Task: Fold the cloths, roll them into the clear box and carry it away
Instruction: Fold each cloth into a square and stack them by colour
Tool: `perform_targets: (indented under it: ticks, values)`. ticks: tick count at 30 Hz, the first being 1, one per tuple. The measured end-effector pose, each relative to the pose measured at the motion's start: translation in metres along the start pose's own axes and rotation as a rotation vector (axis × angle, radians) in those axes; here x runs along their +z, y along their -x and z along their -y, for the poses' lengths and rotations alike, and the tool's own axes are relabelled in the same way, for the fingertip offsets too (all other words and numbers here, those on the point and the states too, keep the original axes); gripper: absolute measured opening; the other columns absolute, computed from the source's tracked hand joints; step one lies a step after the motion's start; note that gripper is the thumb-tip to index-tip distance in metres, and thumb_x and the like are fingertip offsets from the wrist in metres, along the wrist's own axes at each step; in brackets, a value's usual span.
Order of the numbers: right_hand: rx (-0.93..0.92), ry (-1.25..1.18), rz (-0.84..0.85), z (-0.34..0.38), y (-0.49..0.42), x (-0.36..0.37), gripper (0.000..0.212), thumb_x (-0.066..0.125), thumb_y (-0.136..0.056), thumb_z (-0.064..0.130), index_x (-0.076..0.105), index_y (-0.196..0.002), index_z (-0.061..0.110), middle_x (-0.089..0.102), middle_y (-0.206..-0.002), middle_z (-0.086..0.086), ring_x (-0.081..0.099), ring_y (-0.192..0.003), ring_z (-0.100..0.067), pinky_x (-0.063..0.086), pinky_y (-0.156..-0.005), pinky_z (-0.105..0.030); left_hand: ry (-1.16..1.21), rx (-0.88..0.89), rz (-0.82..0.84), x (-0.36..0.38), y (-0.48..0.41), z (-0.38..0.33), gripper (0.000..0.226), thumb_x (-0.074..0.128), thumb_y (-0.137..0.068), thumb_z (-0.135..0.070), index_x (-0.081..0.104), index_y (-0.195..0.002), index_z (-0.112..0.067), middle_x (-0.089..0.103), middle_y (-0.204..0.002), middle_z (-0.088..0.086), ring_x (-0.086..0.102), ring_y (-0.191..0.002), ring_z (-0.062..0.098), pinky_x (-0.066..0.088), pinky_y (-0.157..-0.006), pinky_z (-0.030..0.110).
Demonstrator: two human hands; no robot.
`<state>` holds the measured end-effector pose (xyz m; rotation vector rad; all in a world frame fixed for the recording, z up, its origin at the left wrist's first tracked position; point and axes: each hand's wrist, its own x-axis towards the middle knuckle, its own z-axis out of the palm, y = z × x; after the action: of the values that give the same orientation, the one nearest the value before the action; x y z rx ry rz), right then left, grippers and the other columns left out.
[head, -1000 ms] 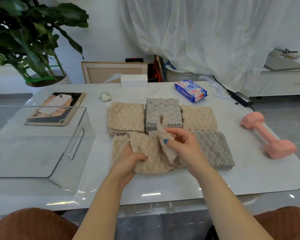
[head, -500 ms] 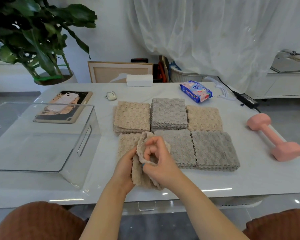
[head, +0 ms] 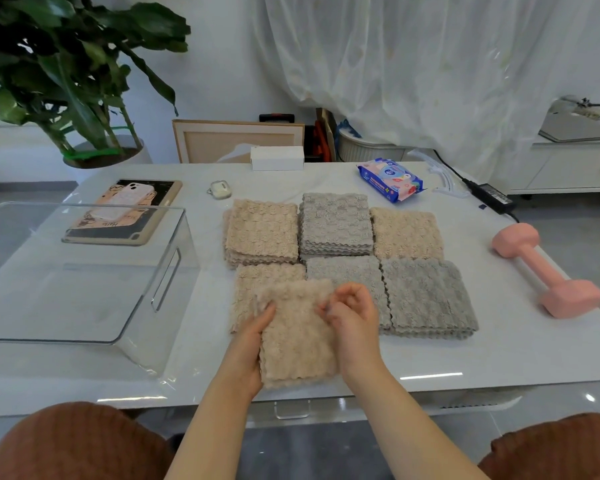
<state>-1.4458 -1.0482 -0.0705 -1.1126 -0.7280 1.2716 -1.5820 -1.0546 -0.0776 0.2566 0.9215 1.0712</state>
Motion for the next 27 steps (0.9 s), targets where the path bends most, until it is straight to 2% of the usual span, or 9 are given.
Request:
perform_targets:
  ticks: [3,5,6,9,13,16,18,23,27]
  values:
    - [-0.011,0.329,-0.125,-0.006,-0.003,-0.017,0.018,0.052,-0.085,-0.004,0.057,-0.086,0.013,0.055,-0.084,-0.001,0.051,-0.082,-0.019,0.042,-0.072,-0.027,0.178,-0.008,-0.017,-0.007,-0.003,-0.002,0.041,0.046,-0.095,-0.039,0.059,-0.12,-0.009,0.069,-0.111,0.017,0.07,-0.092,0.031,0.059,-0.067,0.045]
    - [0.169,0.387,0.045,-0.011,-0.001,-0.019,0.007,0.057,-0.091,0.022,0.061,-0.093,0.016,0.06,-0.086,0.003,0.055,-0.083,-0.015,0.041,-0.073,-0.025,0.266,0.038,0.017,-0.012,-0.003,-0.006,0.043,0.043,-0.095,-0.043,0.06,-0.118,-0.01,0.07,-0.109,0.016,0.07,-0.09,0.031,0.059,-0.064,0.046]
    - [0.264,0.398,0.15,-0.016,0.002,-0.018,0.019,0.058,-0.088,0.037,0.062,-0.094,0.02,0.062,-0.086,0.006,0.057,-0.083,-0.012,0.04,-0.074,-0.025,0.283,0.063,0.018,-0.013,-0.003,-0.005,0.043,0.042,-0.096,-0.042,0.061,-0.117,-0.011,0.071,-0.106,0.015,0.071,-0.087,0.03,0.059,-0.062,0.044]
    - [0.427,0.189,0.335,-0.031,0.008,-0.011,0.033,0.062,-0.068,0.054,0.065,-0.087,0.027,0.068,-0.083,0.009,0.059,-0.082,-0.01,0.036,-0.077,-0.028,0.302,0.106,0.012,-0.015,-0.001,-0.006,0.043,0.04,-0.096,-0.042,0.066,-0.112,-0.011,0.072,-0.101,0.013,0.072,-0.083,0.028,0.059,-0.058,0.039]
    - [0.538,-0.125,0.351,-0.026,0.0,-0.008,0.056,0.061,-0.078,0.053,0.059,-0.121,0.017,0.065,-0.117,-0.008,0.063,-0.098,-0.024,0.05,-0.09,-0.048,0.216,0.175,-0.026,-0.035,-0.002,-0.01,0.037,0.051,-0.091,-0.033,0.065,-0.123,-0.017,0.068,-0.117,0.011,0.066,-0.104,0.028,0.055,-0.081,0.044]
    - [0.436,0.05,0.309,-0.015,-0.01,-0.003,0.045,0.07,-0.081,0.026,0.052,-0.119,0.009,0.065,-0.11,-0.013,0.066,-0.092,-0.027,0.055,-0.086,-0.048,0.075,0.31,-0.047,-0.059,-0.007,-0.02,0.054,0.062,-0.08,-0.015,0.051,-0.132,-0.007,0.059,-0.129,0.015,0.057,-0.118,0.029,0.047,-0.095,0.046]
    - [0.338,0.24,0.204,-0.009,-0.021,0.004,0.035,0.067,-0.083,0.006,0.051,-0.113,0.011,0.065,-0.105,-0.01,0.065,-0.088,-0.024,0.056,-0.078,-0.041,-0.031,0.309,-0.064,-0.066,-0.01,-0.028,0.057,0.07,-0.077,-0.019,0.048,-0.128,-0.006,0.054,-0.133,0.019,0.059,-0.111,0.029,0.052,-0.083,0.043]
    - [0.094,0.62,0.206,0.007,-0.059,0.028,0.042,0.067,-0.085,0.012,0.042,-0.118,0.018,0.054,-0.104,0.002,0.059,-0.083,-0.013,0.054,-0.071,-0.031,-0.522,0.253,-0.309,-0.059,-0.027,-0.046,0.061,0.077,-0.073,-0.043,0.053,-0.122,-0.016,0.067,-0.109,0.005,0.068,-0.093,0.018,0.057,-0.077,0.036]
    - [-0.089,0.772,0.129,0.002,-0.094,0.044,0.04,0.062,-0.089,0.012,0.04,-0.121,0.017,0.05,-0.109,0.0,0.052,-0.086,-0.012,0.04,-0.059,-0.02,-0.734,0.456,-0.425,-0.044,-0.056,-0.052,0.042,0.066,-0.087,-0.036,0.047,-0.12,-0.018,0.063,-0.097,0.004,0.064,-0.081,0.016,0.054,-0.065,0.032]
